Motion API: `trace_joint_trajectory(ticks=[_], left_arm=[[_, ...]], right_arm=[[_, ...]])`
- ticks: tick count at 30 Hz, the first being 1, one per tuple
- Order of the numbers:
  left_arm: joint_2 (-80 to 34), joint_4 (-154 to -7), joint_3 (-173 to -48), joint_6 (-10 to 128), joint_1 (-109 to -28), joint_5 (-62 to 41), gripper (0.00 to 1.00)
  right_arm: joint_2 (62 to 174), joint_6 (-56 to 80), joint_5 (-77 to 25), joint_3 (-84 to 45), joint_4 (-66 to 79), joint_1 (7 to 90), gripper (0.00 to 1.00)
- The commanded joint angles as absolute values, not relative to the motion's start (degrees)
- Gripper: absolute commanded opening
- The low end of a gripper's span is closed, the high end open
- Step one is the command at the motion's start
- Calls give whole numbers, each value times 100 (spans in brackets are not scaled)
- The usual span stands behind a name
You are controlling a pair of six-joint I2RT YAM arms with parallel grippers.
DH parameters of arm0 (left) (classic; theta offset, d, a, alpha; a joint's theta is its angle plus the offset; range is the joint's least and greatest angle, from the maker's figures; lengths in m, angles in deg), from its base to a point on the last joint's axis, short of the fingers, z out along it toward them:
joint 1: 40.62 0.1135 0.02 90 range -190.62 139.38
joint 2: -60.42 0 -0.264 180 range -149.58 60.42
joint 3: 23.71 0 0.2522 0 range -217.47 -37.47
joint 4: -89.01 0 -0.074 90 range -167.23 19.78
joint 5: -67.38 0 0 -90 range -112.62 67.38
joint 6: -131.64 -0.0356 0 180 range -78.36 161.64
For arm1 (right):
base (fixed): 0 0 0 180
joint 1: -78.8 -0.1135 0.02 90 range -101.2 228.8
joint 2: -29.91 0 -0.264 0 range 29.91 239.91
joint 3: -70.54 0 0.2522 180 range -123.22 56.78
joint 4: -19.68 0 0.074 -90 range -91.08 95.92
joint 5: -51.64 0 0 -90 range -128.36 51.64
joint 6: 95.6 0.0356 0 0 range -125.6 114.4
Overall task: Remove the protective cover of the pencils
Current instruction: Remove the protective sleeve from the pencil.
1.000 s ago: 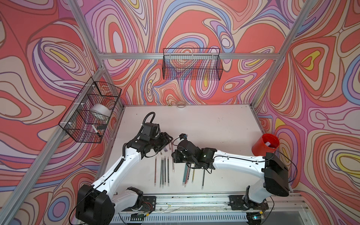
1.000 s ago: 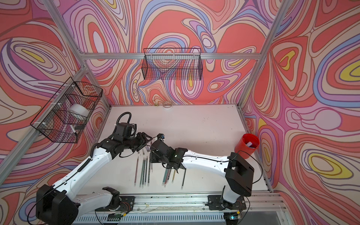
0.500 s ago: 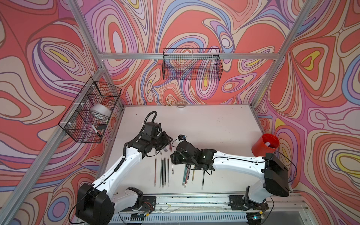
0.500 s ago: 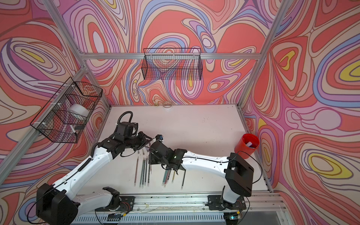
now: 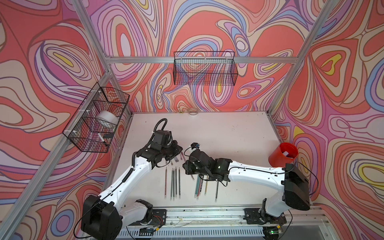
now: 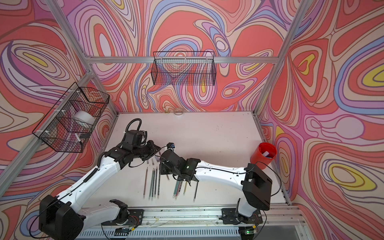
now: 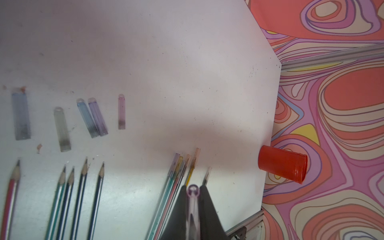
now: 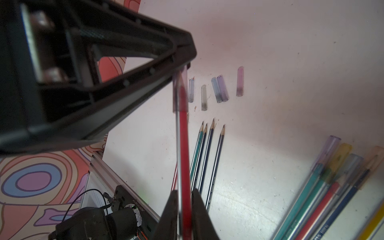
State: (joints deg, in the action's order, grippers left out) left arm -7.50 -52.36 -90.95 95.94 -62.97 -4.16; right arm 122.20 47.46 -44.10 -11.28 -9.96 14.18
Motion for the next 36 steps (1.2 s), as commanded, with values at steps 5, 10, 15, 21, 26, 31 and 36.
trace_joint_trajectory(ticks=[5, 10, 15, 21, 26, 31, 36], left_arm=[[-702, -5207, -9218, 9693, -6348, -315, 3], [-766, -5044, -9377, 9613, -6363, -518, 0], [-769, -4778, -9399, 9496, -6365, -963, 0], [-869, -4763, -9285, 9455, -6365, -1175, 0], [-1115, -4793, -9337, 9390, -6373, -1158, 0], [-1207, -4536, -9453, 9155, -6374, -1350, 0], [-1365, -4373, -9675, 9005, -6374, -1407, 0]], right_arm=[[12424, 4884, -4399, -1324, -1136, 1376, 7], [12161, 4898, -4475, -1140, -1143, 1376, 0], [11832, 4894, -4484, -842, -1096, 1317, 0], [11517, 5140, -4666, -302, -1139, 1028, 0], [11562, 5483, -4953, -71, -1301, 963, 0], [12436, 5874, -5355, -859, -2172, 972, 0], [13542, 6164, -5259, -1647, -2838, 972, 0]])
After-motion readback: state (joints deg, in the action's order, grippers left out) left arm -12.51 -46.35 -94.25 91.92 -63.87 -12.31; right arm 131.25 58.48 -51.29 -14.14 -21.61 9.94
